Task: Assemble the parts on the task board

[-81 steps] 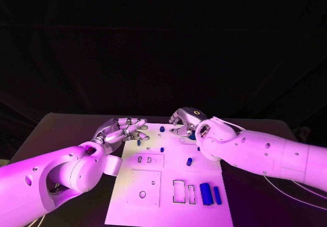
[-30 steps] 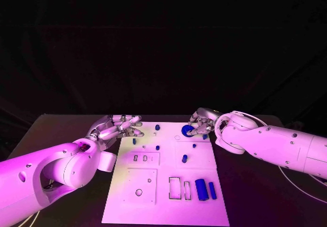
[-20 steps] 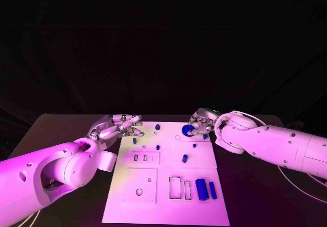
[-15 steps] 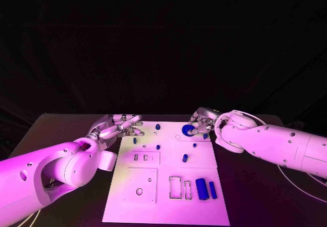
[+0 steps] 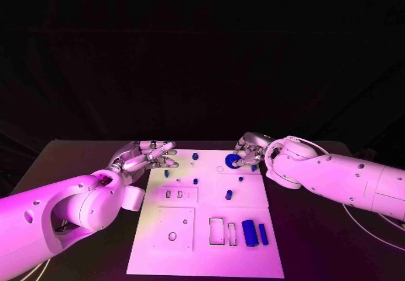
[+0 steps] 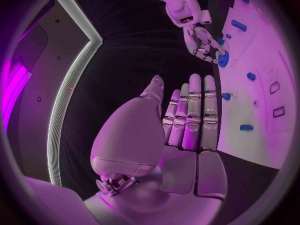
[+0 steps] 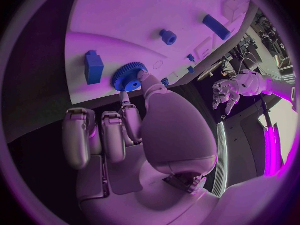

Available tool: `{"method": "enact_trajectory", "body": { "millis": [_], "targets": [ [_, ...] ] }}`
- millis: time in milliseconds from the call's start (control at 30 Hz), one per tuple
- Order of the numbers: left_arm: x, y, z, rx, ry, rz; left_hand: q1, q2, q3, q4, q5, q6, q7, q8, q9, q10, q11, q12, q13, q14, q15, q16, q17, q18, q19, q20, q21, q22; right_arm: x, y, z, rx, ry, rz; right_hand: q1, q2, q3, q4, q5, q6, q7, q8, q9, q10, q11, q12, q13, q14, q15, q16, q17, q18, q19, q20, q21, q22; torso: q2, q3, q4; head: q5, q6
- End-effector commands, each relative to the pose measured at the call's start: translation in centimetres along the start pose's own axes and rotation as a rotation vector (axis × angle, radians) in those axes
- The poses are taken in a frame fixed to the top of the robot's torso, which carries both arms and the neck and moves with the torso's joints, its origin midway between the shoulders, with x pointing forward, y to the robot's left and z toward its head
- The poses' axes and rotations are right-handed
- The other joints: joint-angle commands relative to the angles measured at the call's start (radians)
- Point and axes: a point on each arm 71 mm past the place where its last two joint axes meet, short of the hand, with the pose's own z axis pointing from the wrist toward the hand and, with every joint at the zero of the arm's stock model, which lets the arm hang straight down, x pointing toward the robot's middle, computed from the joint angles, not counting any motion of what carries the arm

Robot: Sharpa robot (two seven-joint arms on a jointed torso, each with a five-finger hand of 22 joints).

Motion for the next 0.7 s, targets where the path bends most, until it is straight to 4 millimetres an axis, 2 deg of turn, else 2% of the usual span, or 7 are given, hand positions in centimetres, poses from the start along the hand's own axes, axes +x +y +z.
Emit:
{"method": "enact_trajectory", "body": {
  "millis": [33, 233, 533, 700],
  "targets": [
    [0.2, -0.1, 0.0, 0.007, 0.019, -0.002, -0.006, 0.002, -0.007, -0.001, -0.003, -0.008, 0.002, -0.006, -0.001, -0.008, -0.001, -0.006, 0.001, -0.008, 0.0, 0.006, 0.001, 0.011, -0.004, 0.003, -0.005, -0.001, 0.0, 0.2, -0.2, -0.019, -0.066, -0.033, 0.025, 0.014, 0.016, -0.006, 0.001, 0.037, -0.021, 0.02, 0.017, 0.017, -0.003, 0.014, 0.047, 0.095, -0.009, 0.007, 0.223, -0.011, 0.02, -0.007, 0.009, 0.132, -0.001, -0.0001, 0.0005, 0.0, 0.0],
    [0.2, -0.1, 0.1, 0.006, 0.019, -0.002, -0.006, 0.002, -0.007, -0.001, -0.003, -0.008, 0.002, -0.006, -0.001, -0.008, -0.001, -0.006, 0.001, -0.008, 0.0, 0.006, 0.001, 0.011, -0.004, 0.003, -0.005, -0.001, -0.3, 0.8, -0.4, -0.038, -0.138, -0.031, 0.018, 0.013, 0.033, -0.005, 0.02, 0.05, -0.027, 0.019, 0.018, 0.028, -0.009, 0.026, 0.062, 0.096, -0.015, 0.008, 0.226, -0.013, 0.025, -0.013, 0.014, 0.14, -0.001, -0.0007, 0.002, 0.001, 0.001],
    [0.2, -0.1, 0.1, 0.004, 0.017, -0.002, -0.005, 0.005, -0.007, -0.001, -0.003, -0.009, 0.002, -0.007, -0.001, -0.009, -0.001, -0.006, 0.001, -0.009, 0.001, 0.006, 0.002, 0.011, -0.005, 0.004, -0.006, -0.001, -0.4, 1.9, -1.0, -0.073, -0.171, -0.016, 0.004, 0.003, 0.037, 0.0, 0.015, 0.048, -0.025, 0.011, 0.016, 0.028, -0.008, 0.026, 0.062, 0.096, -0.016, 0.008, 0.227, -0.013, 0.026, -0.015, 0.015, 0.142, -0.001, -0.0008, 0.0009, 0.005, 0.005],
    [0.1, -0.1, 0.1, 0.004, 0.015, -0.001, -0.005, 0.005, -0.007, -0.001, -0.003, -0.009, 0.002, -0.007, -0.001, -0.009, -0.001, -0.006, 0.001, -0.009, 0.001, 0.006, 0.002, 0.011, -0.005, 0.004, -0.006, -0.001, -0.5, 3.9, -1.8, -0.132, -0.191, -0.012, 0.003, 0.002, 0.037, 0.0, 0.015, 0.047, -0.025, 0.009, 0.016, 0.029, -0.008, 0.027, 0.064, 0.096, -0.016, 0.009, 0.228, -0.014, 0.027, -0.015, 0.017, 0.145, -0.002, -0.0014, 0.0004, 0.009, 0.007]
  ]
}}
